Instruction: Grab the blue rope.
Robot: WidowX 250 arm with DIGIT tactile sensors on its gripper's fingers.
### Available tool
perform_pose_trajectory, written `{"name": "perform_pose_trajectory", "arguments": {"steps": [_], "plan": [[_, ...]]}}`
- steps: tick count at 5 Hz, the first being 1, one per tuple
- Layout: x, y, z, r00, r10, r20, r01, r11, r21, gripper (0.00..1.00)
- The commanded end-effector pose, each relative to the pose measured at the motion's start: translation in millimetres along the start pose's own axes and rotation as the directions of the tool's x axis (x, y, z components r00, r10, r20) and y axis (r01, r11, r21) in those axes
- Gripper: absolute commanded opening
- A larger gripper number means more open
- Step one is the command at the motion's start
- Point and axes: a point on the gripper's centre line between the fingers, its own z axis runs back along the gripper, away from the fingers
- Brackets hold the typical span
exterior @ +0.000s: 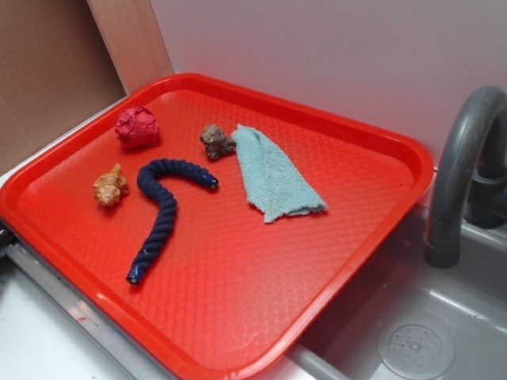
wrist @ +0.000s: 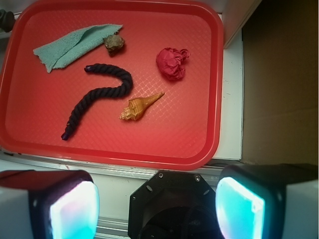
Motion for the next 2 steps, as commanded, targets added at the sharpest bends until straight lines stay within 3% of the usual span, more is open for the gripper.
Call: {"name": "perform_pose_trajectory", "arguments": {"steps": [1, 2], "plan": [[0.0, 0.0, 0.0, 1.000, 0.000, 0.000, 0.000, 1.000, 0.000, 1.00], [34.7, -9.9, -18.2, 1.000, 0.008, 0.007, -0.007, 0.997, -0.074, 1.00]]}}
